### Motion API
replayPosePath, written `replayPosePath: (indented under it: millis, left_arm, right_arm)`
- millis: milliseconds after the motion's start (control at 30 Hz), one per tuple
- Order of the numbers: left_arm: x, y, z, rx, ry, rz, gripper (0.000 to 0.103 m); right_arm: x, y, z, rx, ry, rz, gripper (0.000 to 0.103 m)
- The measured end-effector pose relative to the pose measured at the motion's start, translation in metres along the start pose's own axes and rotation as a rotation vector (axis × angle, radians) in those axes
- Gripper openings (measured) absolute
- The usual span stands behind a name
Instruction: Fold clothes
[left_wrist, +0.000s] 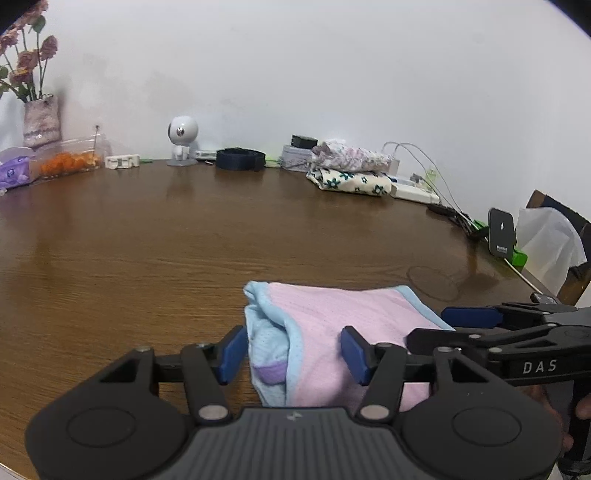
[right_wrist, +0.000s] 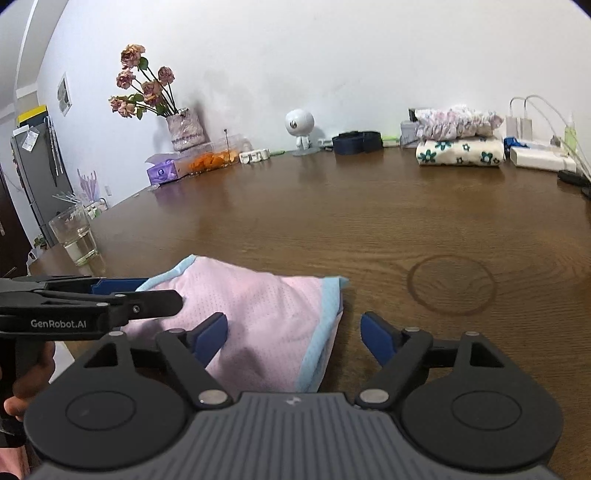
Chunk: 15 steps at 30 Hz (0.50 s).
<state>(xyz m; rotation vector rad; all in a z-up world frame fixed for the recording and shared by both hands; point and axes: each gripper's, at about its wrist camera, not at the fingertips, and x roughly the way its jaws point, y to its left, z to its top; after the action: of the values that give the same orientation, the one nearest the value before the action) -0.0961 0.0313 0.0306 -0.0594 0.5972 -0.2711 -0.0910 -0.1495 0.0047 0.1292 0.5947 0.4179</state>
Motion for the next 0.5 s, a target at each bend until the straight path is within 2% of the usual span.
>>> replayPosePath:
  millis: [67, 100, 267, 400, 500]
  left_arm:
    - [0.0034, -0.0014, 0.0001, 0.005, 0.018, -0.014, 0.037]
    - [0.0047, -0.0016, -0.0003, 0.003, 0.021, -0.018, 0.036]
    - [0.007, 0.0011, -0.0018, -0.022, 0.022, -0.042, 0.016]
    - [0.0089, 0.0032, -0.0009, -0.046, 0.021, -0.051, 0.013]
    - [0.0097, 0.0063, -0.0009, -0.071, 0.022, -0.056, 0.021]
  right_arm:
    - [0.0036, -0.0002, -0.002, 0.005, 0.013, -0.003, 0.081]
    - [0.0055, -0.0003, -0.003, 0.006, 0.019, -0.005, 0.081]
    - [0.0083, -0.0011, -0.0048, 0.012, 0.018, -0.008, 0.081]
    - [0.0078, -0.0018, -0.0048, 0.018, 0.006, -0.006, 0.079]
    - [0.0057, -0.0011, -0.0033, 0.016, -0.002, -0.002, 0.078]
